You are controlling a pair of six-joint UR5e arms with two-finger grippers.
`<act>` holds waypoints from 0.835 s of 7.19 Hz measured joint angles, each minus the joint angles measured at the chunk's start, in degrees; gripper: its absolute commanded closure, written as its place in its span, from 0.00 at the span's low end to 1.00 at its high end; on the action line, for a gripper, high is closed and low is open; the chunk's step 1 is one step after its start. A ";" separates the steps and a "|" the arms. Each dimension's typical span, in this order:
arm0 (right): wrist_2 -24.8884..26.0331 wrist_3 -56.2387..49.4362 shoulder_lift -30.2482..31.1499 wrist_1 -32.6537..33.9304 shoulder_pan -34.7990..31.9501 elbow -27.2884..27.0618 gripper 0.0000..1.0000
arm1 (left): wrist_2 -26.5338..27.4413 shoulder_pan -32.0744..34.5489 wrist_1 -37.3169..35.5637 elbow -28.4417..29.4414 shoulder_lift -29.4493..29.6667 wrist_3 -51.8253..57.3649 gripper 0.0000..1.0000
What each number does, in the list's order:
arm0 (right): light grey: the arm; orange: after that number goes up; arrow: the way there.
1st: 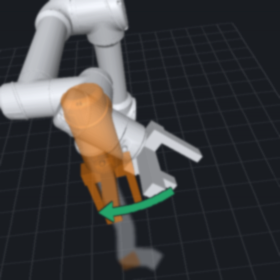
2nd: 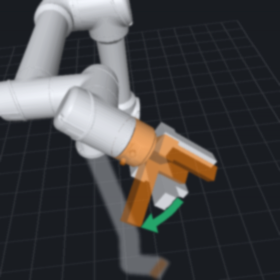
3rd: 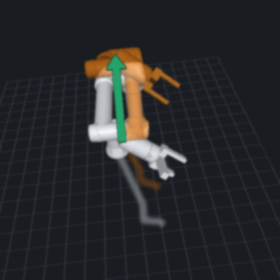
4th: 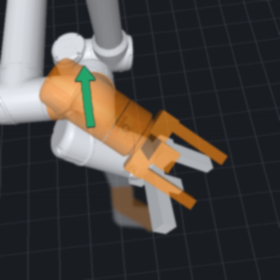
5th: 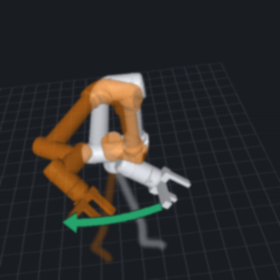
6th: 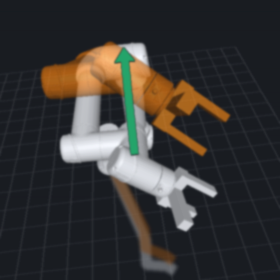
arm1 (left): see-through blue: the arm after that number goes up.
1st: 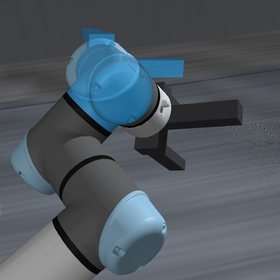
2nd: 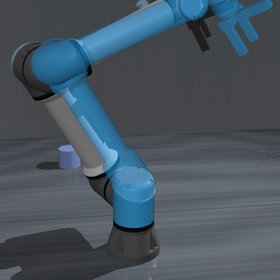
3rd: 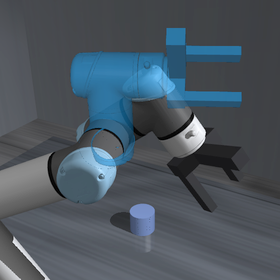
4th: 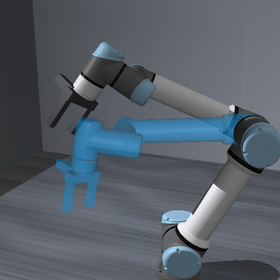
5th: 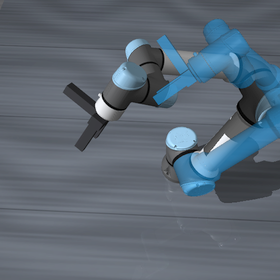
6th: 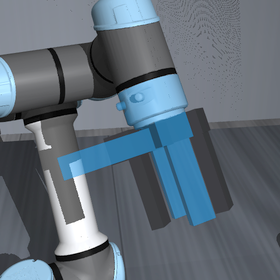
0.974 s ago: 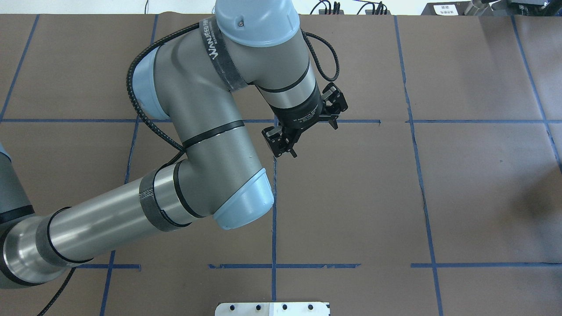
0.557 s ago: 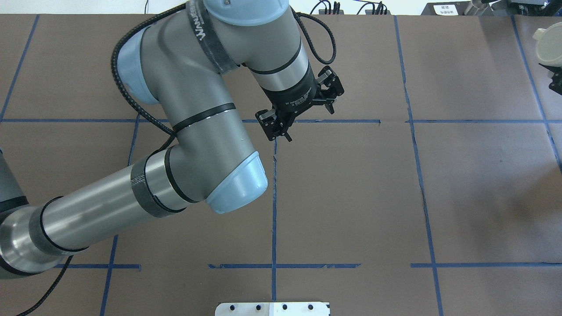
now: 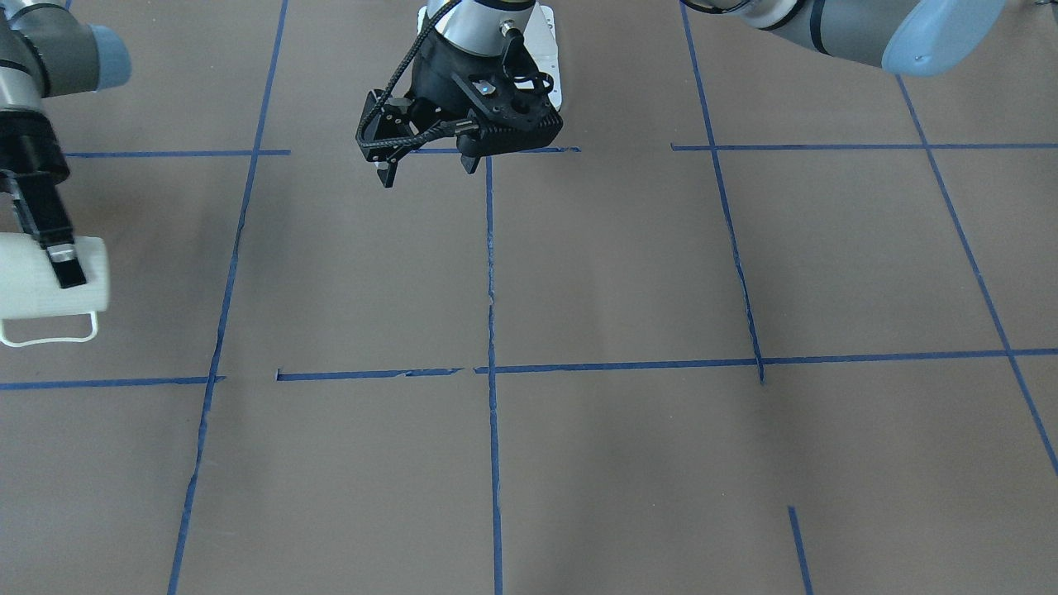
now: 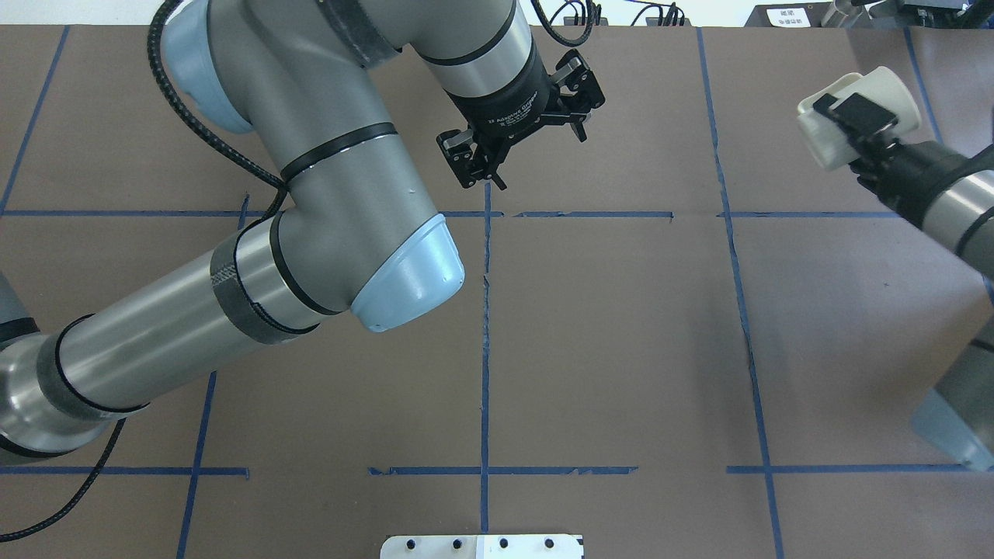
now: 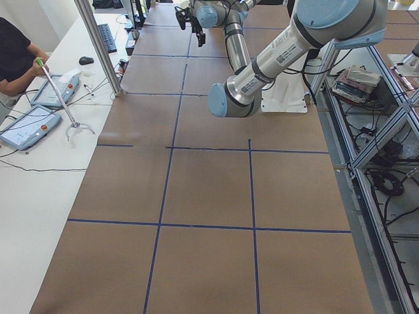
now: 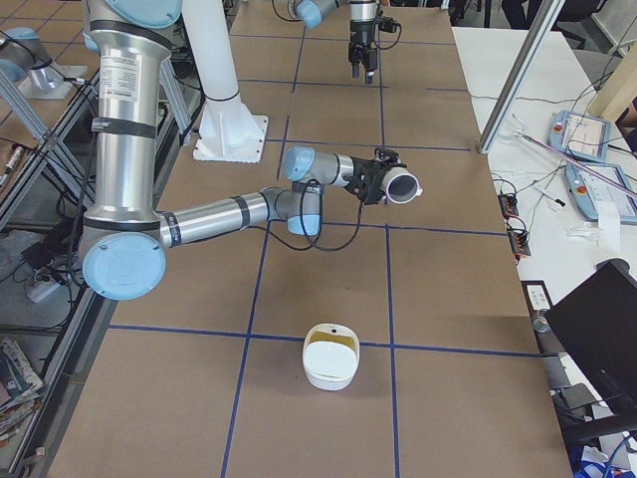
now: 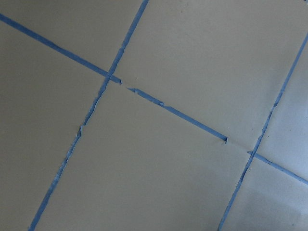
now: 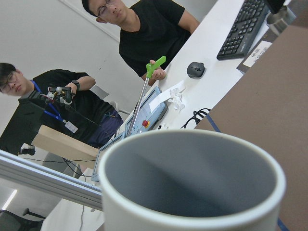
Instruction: Left arm hands cup to right arm to dump lemon
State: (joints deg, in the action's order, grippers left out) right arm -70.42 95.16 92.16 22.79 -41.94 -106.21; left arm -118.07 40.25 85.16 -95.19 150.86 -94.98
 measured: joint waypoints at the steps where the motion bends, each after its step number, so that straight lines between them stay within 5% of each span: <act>1: 9.34 -8.99 -3.18 6.14 6.08 -0.39 0.92 | 0.64 0.33 0.01 0.29 0.23 1.39 0.00; 3: 25.85 -24.19 -11.10 20.37 17.14 -0.80 0.93 | 1.00 0.49 0.01 1.40 0.41 3.37 0.00; 6: 38.62 -31.89 -23.37 42.78 26.80 -0.66 0.93 | 0.85 0.44 -0.72 2.10 0.35 4.63 0.00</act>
State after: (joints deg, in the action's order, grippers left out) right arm -31.80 63.27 68.79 65.57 -15.13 -106.86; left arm -117.22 40.70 84.44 -93.09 151.21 -90.35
